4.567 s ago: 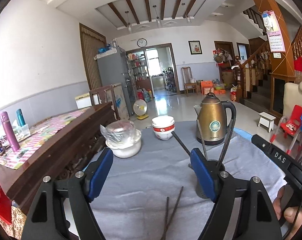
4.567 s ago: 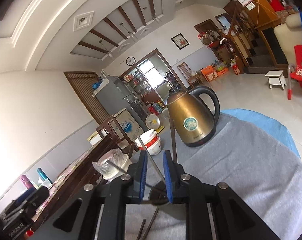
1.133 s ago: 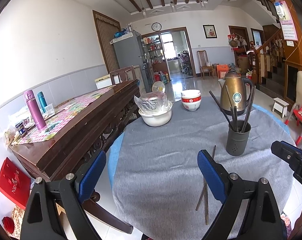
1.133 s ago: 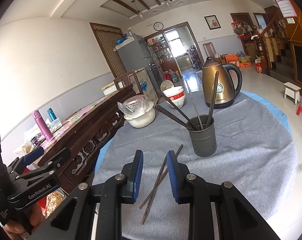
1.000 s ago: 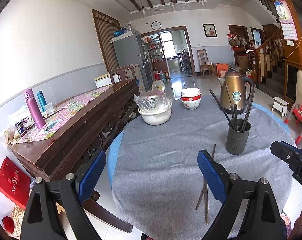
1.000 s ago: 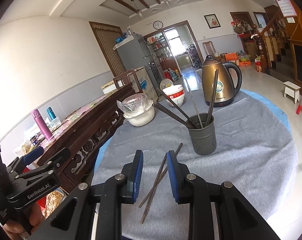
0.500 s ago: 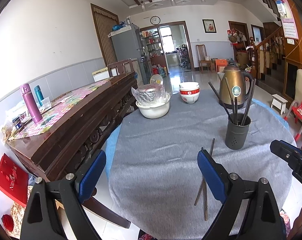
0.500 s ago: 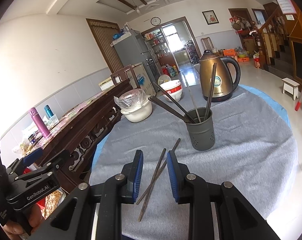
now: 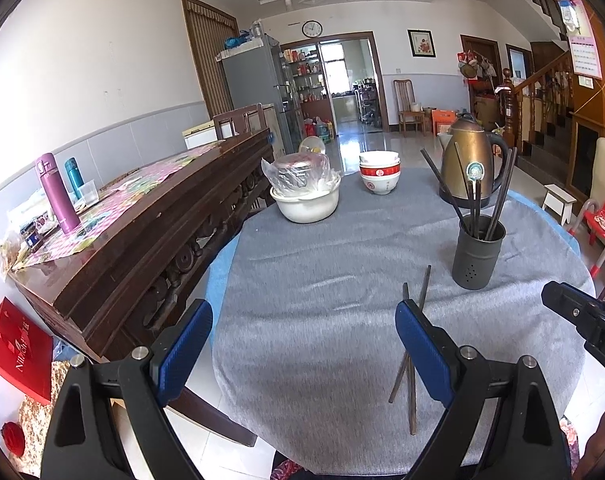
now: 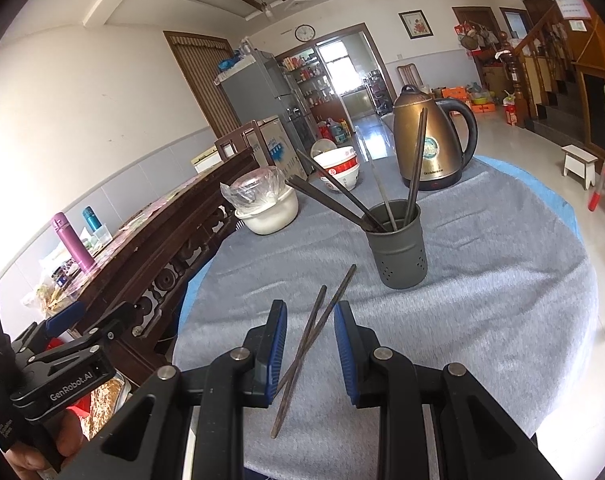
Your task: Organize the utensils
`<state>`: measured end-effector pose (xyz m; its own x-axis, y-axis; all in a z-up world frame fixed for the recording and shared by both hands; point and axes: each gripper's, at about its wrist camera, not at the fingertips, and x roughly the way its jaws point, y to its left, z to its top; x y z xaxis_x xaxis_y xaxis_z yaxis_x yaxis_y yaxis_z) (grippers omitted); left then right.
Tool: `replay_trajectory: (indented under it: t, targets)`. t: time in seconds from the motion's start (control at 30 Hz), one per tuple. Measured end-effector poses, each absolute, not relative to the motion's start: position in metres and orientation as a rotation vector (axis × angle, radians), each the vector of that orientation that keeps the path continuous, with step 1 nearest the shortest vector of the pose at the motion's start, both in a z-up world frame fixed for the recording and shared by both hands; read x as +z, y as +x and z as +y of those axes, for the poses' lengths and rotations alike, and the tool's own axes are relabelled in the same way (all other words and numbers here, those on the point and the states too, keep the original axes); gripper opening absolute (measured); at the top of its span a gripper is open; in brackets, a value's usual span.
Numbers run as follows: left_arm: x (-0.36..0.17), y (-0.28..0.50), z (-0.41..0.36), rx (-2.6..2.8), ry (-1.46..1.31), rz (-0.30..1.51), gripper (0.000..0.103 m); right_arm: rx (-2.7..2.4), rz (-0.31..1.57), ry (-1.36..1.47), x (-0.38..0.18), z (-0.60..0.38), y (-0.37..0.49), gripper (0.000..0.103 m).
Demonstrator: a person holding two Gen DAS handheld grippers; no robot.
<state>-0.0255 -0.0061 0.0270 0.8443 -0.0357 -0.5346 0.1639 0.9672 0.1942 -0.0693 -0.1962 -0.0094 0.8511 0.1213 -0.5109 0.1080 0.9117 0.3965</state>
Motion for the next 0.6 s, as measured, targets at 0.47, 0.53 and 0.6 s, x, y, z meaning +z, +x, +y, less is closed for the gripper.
replay_trajectory:
  t: [0.47, 0.53, 0.6]
  targets:
    - [0.014, -0.018, -0.003, -0.104, 0.236, 0.600, 0.093, 0.005, 0.598, 0.431, -0.020, -0.193, -0.062, 0.028]
    - [0.013, -0.016, -0.002, -0.105, 0.234, 0.607, 0.093, 0.005, 0.601, 0.429, -0.021, -0.193, -0.061, 0.028]
    - [0.011, -0.015, -0.003, -0.106, 0.234, 0.611, 0.093, 0.006, 0.606, 0.432, -0.022, -0.193, -0.060, 0.028]
